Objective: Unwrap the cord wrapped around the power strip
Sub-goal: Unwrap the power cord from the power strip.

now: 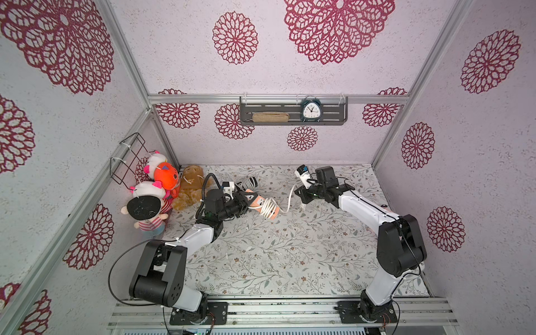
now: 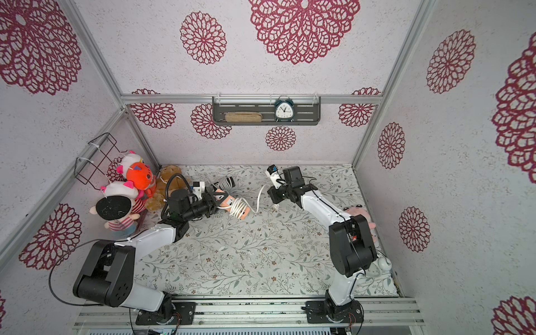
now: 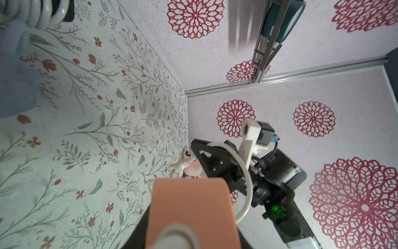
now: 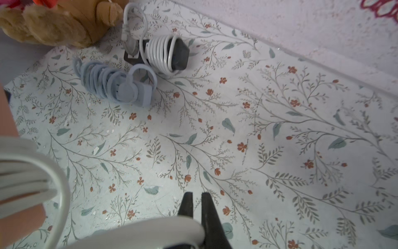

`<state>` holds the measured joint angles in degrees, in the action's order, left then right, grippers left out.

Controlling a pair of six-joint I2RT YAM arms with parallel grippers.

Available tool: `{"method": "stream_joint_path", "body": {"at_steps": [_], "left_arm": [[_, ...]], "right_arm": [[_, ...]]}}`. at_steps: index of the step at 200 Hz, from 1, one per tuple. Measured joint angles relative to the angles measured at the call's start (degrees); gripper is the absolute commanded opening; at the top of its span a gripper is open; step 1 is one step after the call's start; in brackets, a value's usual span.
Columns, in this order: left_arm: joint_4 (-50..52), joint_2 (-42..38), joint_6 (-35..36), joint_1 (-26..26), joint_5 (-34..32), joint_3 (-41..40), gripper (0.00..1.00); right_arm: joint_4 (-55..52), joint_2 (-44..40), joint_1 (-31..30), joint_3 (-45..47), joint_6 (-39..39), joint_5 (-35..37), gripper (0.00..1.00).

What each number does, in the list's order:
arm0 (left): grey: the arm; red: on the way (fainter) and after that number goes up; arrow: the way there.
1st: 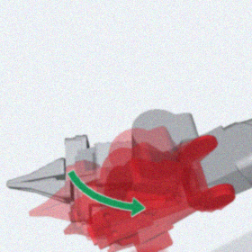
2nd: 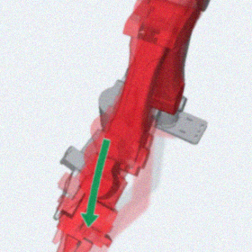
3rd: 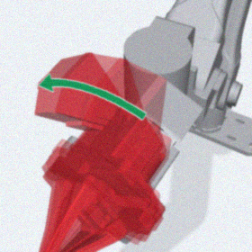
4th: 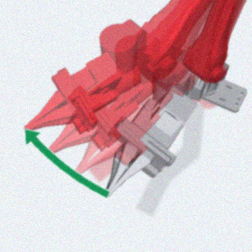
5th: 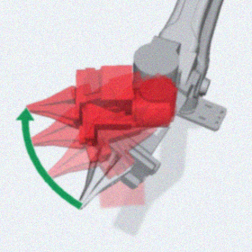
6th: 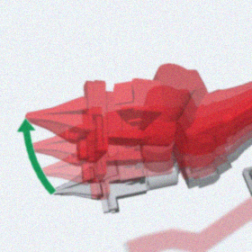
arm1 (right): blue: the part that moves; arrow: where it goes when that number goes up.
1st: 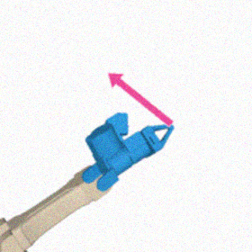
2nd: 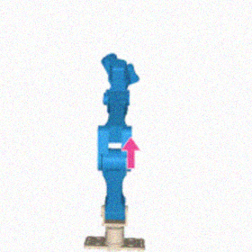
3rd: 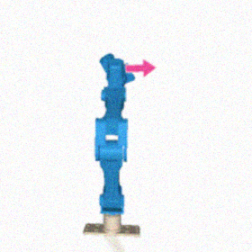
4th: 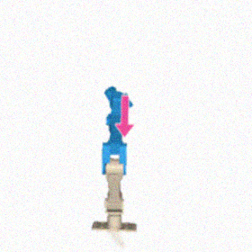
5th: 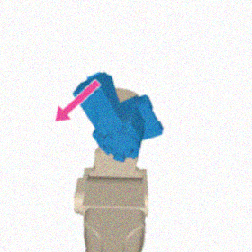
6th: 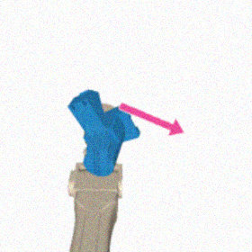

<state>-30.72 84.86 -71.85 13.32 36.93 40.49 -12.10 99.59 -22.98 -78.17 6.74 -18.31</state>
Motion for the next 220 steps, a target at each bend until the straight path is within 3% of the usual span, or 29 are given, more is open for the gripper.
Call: {"method": "stream_joint_path", "body": {"at_steps": [29,63,101,156,220], "left_arm": [[-1.38,0.76,0.31,-0.13,0.87,-0.59,0.00],[4.04,2.29,4.55,-0.48,-2.54,1.29,0.00],[-3.34,8.24,-0.94,-3.26,-6.56,3.56,0.00],[-17.09,12.96,-12.63,-4.92,-9.03,5.31,0.00],[-15.47,3.65,-14.99,-8.79,-11.06,-0.28,0.00]], "right_arm": [[-1.62,-3.19,0.55,0.46,1.70,0.46,0.00],[-1.95,-12.24,0.72,6.93,2.69,0.13,0.00],[0.26,-21.46,0.72,18.03,1.57,1.75,0.00],[-1.86,-17.49,2.14,26.77,-2.05,12.68,0.00],[-4.90,-14.25,6.88,29.64,-7.06,19.26,0.00]]}}
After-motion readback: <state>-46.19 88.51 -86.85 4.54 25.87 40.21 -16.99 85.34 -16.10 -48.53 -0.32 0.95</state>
